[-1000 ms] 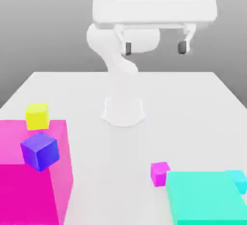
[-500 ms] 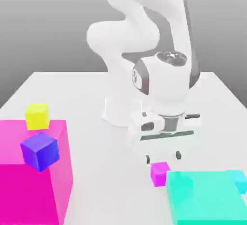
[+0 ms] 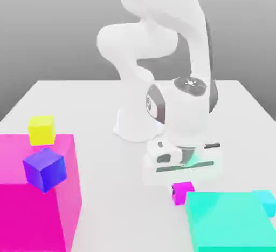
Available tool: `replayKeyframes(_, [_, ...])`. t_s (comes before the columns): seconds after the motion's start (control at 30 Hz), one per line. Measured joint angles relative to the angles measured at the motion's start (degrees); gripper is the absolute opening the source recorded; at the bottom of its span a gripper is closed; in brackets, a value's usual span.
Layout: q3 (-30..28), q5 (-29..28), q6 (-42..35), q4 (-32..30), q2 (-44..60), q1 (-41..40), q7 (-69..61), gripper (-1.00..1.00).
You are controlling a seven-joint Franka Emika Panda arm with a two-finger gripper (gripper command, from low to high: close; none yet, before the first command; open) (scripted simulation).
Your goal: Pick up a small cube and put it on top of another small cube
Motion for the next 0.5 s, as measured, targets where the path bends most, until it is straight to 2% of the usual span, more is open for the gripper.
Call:
replayKeyframes(0.13, [-0.46, 2.62, -7.84, 0.86, -7.02, -3.47, -0.19, -1.0])
replayKeyframes(0.5, [-10.09, 1.36, -35.09, 14.48, -20.71, -18.1, 13.82, -1.0])
